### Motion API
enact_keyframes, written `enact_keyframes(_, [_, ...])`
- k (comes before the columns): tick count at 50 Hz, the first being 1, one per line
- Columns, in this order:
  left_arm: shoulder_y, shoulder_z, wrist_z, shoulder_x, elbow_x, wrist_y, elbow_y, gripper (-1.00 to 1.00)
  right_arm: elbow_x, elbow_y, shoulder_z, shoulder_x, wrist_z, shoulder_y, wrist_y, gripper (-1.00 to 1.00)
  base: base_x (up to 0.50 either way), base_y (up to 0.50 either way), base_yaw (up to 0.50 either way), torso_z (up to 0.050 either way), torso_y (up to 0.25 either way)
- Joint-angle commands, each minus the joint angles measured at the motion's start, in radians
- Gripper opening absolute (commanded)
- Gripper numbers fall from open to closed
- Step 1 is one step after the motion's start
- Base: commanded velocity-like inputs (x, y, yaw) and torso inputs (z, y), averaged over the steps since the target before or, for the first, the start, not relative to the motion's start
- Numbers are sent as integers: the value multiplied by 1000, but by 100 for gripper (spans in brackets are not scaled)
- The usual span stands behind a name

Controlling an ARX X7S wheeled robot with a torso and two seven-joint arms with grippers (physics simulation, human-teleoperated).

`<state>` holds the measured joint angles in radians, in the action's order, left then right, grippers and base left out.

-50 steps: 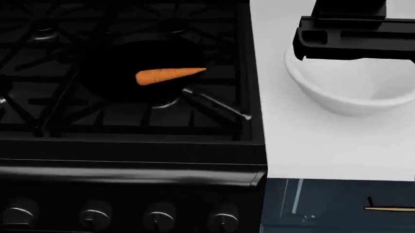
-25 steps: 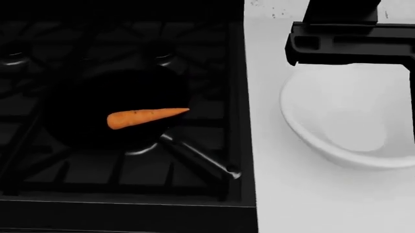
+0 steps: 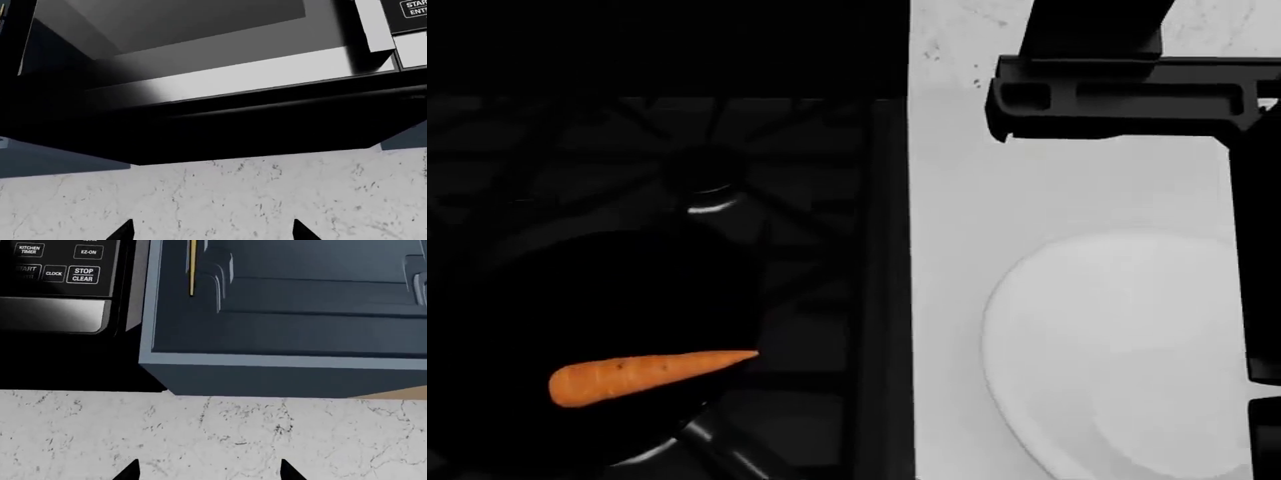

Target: Pick the carrot from the pan and place it in the bowl.

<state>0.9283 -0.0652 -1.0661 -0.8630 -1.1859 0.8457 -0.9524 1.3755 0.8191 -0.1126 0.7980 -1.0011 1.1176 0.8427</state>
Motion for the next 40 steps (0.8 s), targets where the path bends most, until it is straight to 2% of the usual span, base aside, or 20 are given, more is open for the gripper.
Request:
enact_keyframes(1, [-26,8,6,-7,13,-16,-1,100,-8,-2,-9,-5,4,-4,-2,100,391,-74,0,0,0])
enact_keyframes(5, [-36,11,7,-11,16,-21,-2,100,-17,-3,-11,-8,10,-14,-7,100,299,-47,0,0,0])
enact_keyframes(14, [-59,24,9,-19,18,-35,-5,100,-11,3,-28,-13,5,5,3,100,0,0,0,0,1])
enact_keyframes(20, [-87,41,14,-28,22,-52,-6,100,144,-60,-54,-51,7,65,11,100,0,0,0,0,0])
enact_keyframes(28, [-115,72,5,-48,10,-67,-12,100,232,-187,-190,-119,9,179,109,100,0,0,0,0,0])
enact_keyframes(40, [-105,79,-33,-70,-25,-55,-25,100,373,-401,-370,-259,208,335,253,100,0,0,0,0,0])
